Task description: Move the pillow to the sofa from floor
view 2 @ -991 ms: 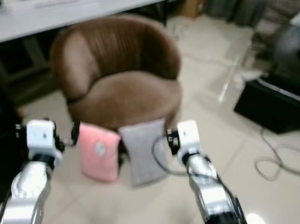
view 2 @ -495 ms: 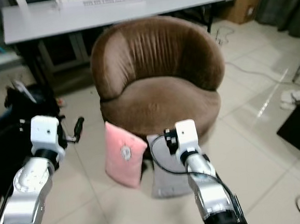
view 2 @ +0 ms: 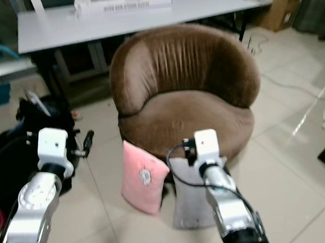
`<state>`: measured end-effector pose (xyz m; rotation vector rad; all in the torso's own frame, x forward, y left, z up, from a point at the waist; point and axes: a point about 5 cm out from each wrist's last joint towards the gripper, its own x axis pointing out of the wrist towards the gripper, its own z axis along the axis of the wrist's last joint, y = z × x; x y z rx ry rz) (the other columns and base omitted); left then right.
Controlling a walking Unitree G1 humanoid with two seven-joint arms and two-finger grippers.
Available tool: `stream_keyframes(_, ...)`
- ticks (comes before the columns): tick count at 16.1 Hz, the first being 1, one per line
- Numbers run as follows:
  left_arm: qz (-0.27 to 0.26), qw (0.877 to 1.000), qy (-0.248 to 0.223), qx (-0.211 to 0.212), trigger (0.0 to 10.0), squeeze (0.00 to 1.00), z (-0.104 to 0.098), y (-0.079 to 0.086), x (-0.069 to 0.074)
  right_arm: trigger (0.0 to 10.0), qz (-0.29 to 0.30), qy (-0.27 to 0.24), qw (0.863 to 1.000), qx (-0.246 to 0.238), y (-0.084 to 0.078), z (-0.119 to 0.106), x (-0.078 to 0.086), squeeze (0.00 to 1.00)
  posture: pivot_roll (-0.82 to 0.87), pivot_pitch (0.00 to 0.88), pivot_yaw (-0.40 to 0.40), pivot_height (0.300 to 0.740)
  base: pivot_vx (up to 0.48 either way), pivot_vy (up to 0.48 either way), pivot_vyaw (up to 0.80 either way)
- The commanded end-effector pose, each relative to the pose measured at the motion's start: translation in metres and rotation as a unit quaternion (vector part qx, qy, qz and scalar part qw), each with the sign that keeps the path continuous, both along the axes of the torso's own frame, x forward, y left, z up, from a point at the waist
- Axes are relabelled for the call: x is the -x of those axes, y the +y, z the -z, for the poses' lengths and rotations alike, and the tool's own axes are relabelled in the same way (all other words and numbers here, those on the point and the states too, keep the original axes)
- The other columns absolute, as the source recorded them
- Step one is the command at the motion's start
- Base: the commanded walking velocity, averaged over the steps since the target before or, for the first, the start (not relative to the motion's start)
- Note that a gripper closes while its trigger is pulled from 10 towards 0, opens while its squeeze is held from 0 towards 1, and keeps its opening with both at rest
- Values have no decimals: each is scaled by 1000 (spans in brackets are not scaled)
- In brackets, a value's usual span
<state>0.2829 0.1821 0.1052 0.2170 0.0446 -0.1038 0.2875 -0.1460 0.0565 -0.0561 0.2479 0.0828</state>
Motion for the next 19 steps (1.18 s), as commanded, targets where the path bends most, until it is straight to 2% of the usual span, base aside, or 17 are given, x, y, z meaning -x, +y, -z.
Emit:
stream_keyframes(1, 22, 1000, 8, 6, 10000, 0, 6, -11, -2, 10000, 36, 23, 999, 5, -16, 8, 4, 0, 106, 0, 35, 740, 360, 0, 0)
stream_keyframes(5, 30, 999, 19, 4, 10000, 0, 14, -11, 2, 10000, 45, 22, 999, 6, -20, 8, 8, 0, 82, 0, 54, 740, 361, 0, -728)
stream_keyframes(8, 22, 1000, 18, 10, 10000, 0, 15, -11, 1, 10000, 15, 9, 1000, 20, -14, 1, 4, 0, 72, 0, 46, 740, 359, 0, 0)
stream_keyframes(16, -3, 1000, 4, 20, 10000, 0, 14, -8, 6, 10000, -18, 21, 999, 30, -11, 5, 2, 0, 112, 0, -8, 740, 363, 0, 0)
stream_keyframes(19, -8, 999, -3, 32, 10000, 0, 13, -6, 7, 10000, -24, 18, 999, 35, -10, 4, 2, 0, 109, 0, -6, 740, 0, 0, 800)
